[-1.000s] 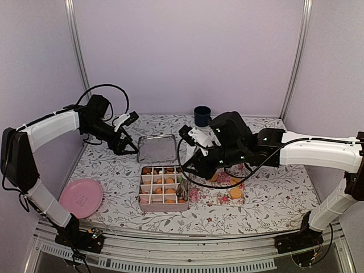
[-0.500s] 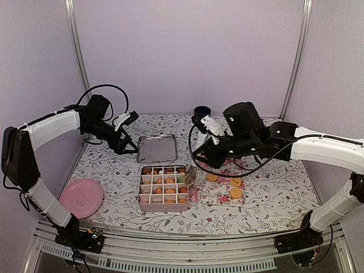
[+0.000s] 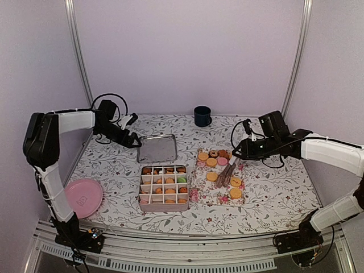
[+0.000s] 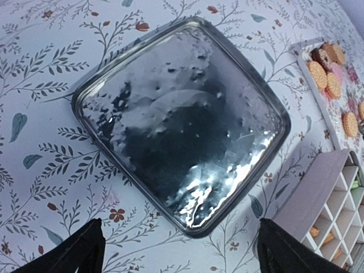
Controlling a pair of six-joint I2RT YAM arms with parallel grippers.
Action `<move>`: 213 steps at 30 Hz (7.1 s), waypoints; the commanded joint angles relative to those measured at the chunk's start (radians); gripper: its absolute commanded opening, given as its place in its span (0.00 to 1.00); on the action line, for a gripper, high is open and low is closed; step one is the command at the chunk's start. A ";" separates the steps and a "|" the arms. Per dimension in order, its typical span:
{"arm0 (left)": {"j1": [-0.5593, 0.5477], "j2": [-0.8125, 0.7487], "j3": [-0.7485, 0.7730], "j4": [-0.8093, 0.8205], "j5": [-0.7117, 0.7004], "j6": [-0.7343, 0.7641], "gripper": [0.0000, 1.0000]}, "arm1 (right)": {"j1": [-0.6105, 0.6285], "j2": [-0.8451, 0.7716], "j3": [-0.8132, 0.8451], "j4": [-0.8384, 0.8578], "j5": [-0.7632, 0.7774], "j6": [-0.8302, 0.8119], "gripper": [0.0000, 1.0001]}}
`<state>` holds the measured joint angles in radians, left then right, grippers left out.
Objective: Pack the cookies
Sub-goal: Place the clamp on the plate, then pick up the box lid from the center of the board, then pass from the left arm to the right, then place the box lid on the packing box, then rotate the box lid on the packing box.
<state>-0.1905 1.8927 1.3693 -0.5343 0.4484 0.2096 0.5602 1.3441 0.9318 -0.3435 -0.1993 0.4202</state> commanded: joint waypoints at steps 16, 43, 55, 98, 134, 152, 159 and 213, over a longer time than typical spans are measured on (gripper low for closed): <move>-0.012 0.310 0.138 0.158 -0.137 -0.041 0.90 | -0.215 0.123 -0.065 0.081 -0.178 0.343 0.60; -0.030 0.405 0.234 0.048 -0.201 -0.136 0.27 | -0.029 -0.042 0.014 -0.051 0.165 0.257 0.72; -0.036 0.427 0.400 0.004 -0.179 -0.173 0.01 | 0.071 0.058 0.104 -0.017 0.225 0.191 0.73; -0.053 0.010 0.355 -0.076 0.170 -0.252 0.00 | 0.197 0.724 0.531 0.825 -0.322 0.448 0.51; 0.198 -0.276 0.125 -0.263 0.246 -0.041 0.99 | 0.550 0.412 0.550 0.215 0.691 -0.767 0.00; 0.171 -0.318 -0.018 -0.251 0.219 0.034 0.99 | 0.840 0.563 0.381 0.343 1.056 -1.273 0.05; 0.088 -0.304 -0.040 -0.239 0.176 0.049 0.99 | 0.900 0.589 0.376 0.235 1.020 -1.187 0.16; -0.161 -0.156 -0.182 -0.180 0.152 0.169 0.99 | 0.438 0.289 0.385 -0.170 -0.044 -0.340 0.92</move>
<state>-0.3386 1.8137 1.2266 -0.7063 0.6102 0.3470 1.1999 1.6768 1.3090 -0.5522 -0.1539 -0.0639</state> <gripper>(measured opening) 0.993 0.918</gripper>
